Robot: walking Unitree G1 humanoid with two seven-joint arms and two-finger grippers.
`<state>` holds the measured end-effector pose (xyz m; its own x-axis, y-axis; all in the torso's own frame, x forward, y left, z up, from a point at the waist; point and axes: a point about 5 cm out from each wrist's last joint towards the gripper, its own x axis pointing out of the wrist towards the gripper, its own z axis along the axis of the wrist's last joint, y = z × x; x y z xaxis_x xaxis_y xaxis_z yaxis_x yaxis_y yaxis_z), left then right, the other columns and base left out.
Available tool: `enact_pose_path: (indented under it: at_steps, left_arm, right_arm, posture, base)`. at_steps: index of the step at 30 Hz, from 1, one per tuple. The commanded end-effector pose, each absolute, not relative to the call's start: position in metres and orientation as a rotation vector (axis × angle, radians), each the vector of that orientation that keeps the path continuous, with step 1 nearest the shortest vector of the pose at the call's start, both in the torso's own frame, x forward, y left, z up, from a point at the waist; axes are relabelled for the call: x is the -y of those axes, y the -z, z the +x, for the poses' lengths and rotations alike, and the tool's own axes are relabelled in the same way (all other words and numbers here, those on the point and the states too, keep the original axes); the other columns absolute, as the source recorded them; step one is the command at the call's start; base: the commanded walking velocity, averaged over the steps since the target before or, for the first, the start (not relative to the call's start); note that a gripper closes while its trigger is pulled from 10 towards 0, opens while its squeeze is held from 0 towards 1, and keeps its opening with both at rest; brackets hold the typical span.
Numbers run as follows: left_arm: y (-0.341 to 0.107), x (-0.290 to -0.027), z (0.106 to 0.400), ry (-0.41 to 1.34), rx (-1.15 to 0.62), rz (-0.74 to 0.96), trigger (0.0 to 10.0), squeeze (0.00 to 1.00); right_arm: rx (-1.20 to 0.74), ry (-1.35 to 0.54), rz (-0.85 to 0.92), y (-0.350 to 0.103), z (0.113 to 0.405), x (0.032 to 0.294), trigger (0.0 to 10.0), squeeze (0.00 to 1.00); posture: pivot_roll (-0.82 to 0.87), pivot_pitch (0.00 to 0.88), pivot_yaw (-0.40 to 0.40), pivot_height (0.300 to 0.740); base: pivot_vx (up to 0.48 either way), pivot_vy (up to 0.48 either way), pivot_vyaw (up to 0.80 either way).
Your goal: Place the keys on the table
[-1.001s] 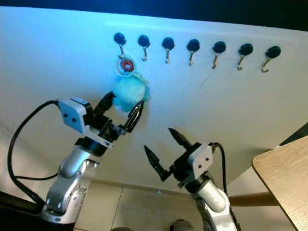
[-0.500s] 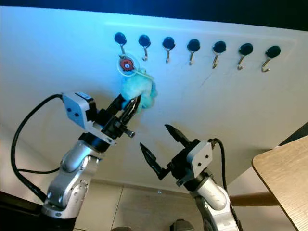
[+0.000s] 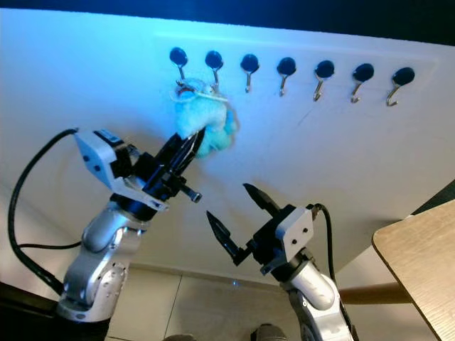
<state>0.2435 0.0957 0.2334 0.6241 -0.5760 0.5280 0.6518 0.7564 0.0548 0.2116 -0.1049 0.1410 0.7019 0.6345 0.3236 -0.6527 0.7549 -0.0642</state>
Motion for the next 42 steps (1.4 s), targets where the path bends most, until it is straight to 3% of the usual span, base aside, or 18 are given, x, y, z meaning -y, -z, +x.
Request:
enact_pose_path:
  at_steps: [1,13,25,33,37,42]
  left_arm:
    - [-0.242,-0.099,0.24,0.707,0.599,-0.128,0.0,0.0]
    - [-0.271,-0.112,0.247,0.63,0.718,-0.103,0.0,0.0]
    - [-0.292,-0.143,0.268,0.525,0.699,-0.338,0.0,0.0]
    - [-0.299,-0.137,0.265,0.705,0.65,-0.446,0.0,0.0]
    - [-0.296,-0.128,0.247,0.999,0.546,-0.669,0.0,0.0]
    - [-0.295,-0.129,0.234,1.163,0.514,-0.783,0.0,0.0]
  right_arm:
    - [0.326,-0.719,0.065,-0.14,0.21,0.104,10.0,0.0]
    - [0.315,-0.722,0.069,-0.138,0.21,0.103,10.0,0.0]
    - [0.308,-0.728,0.068,-0.137,0.208,0.102,10.0,0.0]
    - [0.304,-0.733,0.066,-0.136,0.208,0.102,10.0,0.0]
    - [0.303,-0.735,0.067,-0.136,0.208,0.101,10.0,0.0]
    - [0.303,-0.737,0.066,-0.135,0.208,0.101,10.0,0.0]
  posture:
    - [0.02,0.102,-0.004,0.74]
    - [0.03,0.102,-0.003,0.74]
    - [0.03,0.108,-0.007,0.74]
    - [0.03,0.108,-0.009,0.74]
    - [0.03,0.109,-0.008,0.74]
    - [0.03,0.106,-0.008,0.74]
  base:
    - [0.0,0.0,0.0]
    - [0.0,0.0,0.0]
    - [0.0,0.0,0.0]
    - [0.0,0.0,0.0]
    - [0.0,0.0,0.0]
    - [0.0,0.0,0.0]
